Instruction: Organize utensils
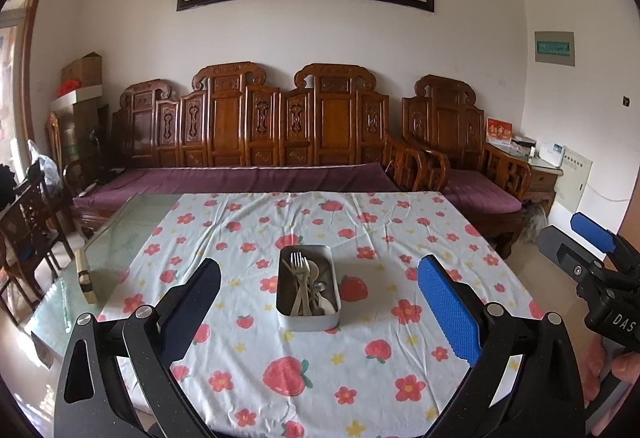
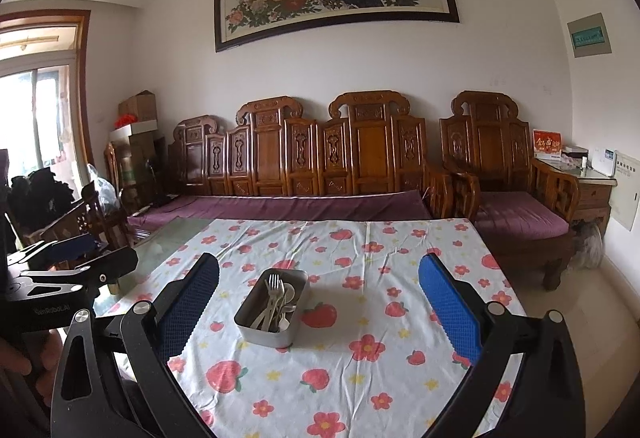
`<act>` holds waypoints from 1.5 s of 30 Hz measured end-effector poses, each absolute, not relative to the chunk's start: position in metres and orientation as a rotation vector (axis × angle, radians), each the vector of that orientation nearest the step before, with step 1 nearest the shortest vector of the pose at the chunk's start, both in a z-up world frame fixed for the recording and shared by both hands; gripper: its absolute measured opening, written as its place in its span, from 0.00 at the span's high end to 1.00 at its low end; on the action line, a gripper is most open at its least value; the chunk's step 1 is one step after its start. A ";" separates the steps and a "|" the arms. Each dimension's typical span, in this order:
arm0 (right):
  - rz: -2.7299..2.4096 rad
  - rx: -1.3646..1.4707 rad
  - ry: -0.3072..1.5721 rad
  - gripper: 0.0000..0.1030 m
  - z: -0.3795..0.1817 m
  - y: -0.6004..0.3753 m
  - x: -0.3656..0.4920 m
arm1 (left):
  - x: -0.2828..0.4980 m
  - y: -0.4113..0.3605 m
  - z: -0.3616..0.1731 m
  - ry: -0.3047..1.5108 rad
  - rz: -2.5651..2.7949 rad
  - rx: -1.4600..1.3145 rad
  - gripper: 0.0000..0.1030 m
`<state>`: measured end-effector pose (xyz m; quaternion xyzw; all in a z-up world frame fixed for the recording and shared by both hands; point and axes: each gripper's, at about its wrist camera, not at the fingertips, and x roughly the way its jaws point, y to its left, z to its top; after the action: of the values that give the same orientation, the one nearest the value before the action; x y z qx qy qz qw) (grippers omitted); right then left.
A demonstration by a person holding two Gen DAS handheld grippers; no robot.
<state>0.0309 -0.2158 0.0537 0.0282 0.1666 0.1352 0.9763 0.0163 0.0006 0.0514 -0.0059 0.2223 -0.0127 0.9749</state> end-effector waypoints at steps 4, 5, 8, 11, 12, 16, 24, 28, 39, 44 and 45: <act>0.269 0.057 0.339 0.02 0.053 -0.217 0.032 | 0.017 0.001 0.049 0.448 -0.024 -0.012 0.08; 0.269 0.057 0.341 0.02 0.052 -0.217 0.033 | 0.017 0.001 0.050 0.448 -0.024 -0.011 0.08; 0.268 0.057 0.341 0.02 0.052 -0.217 0.034 | 0.017 0.002 0.049 0.449 -0.024 -0.012 0.08; 0.268 0.057 0.343 0.02 0.051 -0.216 0.034 | 0.016 0.002 0.048 0.450 -0.024 -0.012 0.08; 0.268 0.057 0.343 0.02 0.051 -0.216 0.034 | 0.016 0.002 0.048 0.450 -0.023 -0.012 0.08; 0.269 0.058 0.343 0.02 0.051 -0.216 0.035 | 0.016 0.002 0.047 0.449 -0.021 -0.010 0.08; 0.268 0.057 0.344 0.02 0.051 -0.216 0.035 | 0.016 0.004 0.046 0.448 -0.018 -0.012 0.08; 0.267 0.059 0.344 0.02 0.052 -0.216 0.035 | 0.013 0.006 0.045 0.443 -0.016 -0.008 0.08; 0.265 0.058 0.344 0.02 0.051 -0.216 0.035 | 0.013 0.004 0.049 0.438 -0.016 -0.008 0.08; 0.260 0.057 0.345 0.02 0.044 -0.215 0.035 | 0.012 0.003 0.051 0.438 -0.016 -0.008 0.08; 0.260 0.057 0.345 0.02 0.044 -0.215 0.034 | 0.011 0.002 0.052 0.437 -0.015 -0.008 0.08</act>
<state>0.0344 -0.2151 0.0439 0.0283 0.1711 0.1292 0.9763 0.0112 0.0019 0.0522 -0.0037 0.2166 -0.0076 0.9762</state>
